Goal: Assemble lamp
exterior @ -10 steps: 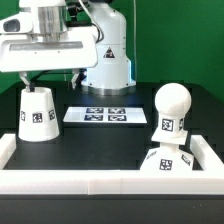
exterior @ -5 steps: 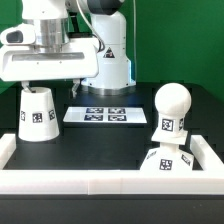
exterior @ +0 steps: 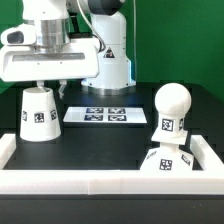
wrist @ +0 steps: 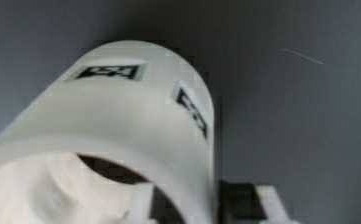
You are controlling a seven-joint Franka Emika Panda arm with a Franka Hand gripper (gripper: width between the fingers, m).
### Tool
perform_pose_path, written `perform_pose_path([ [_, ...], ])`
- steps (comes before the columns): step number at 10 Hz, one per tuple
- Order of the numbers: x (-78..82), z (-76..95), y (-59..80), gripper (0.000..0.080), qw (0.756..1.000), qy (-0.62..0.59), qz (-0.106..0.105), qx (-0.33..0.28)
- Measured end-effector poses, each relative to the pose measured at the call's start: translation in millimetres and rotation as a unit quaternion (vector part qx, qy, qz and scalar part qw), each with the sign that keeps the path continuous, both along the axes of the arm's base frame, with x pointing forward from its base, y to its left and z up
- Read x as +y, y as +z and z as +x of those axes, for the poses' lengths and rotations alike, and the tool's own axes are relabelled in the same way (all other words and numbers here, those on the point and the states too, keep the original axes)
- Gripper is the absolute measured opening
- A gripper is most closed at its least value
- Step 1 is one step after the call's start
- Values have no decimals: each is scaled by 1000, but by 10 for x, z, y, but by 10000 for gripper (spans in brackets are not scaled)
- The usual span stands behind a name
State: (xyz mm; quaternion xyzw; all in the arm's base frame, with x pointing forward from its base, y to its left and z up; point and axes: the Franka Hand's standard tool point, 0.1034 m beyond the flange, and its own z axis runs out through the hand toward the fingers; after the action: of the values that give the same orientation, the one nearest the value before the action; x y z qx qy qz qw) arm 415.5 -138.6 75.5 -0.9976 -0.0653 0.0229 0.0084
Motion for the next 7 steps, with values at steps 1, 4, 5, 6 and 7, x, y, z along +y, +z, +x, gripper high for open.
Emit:
perform_pose_path([
  [1, 0, 7, 7, 44, 1000, 0, 0, -1],
  [4, 0, 7, 7, 44, 1000, 0, 0, -1],
  [5, 0, 7, 7, 44, 1000, 0, 0, -1],
  [6, 28, 12, 16, 44, 1000, -6, 1, 0],
  [7, 247, 46, 114, 44, 1000, -23, 13, 8],
])
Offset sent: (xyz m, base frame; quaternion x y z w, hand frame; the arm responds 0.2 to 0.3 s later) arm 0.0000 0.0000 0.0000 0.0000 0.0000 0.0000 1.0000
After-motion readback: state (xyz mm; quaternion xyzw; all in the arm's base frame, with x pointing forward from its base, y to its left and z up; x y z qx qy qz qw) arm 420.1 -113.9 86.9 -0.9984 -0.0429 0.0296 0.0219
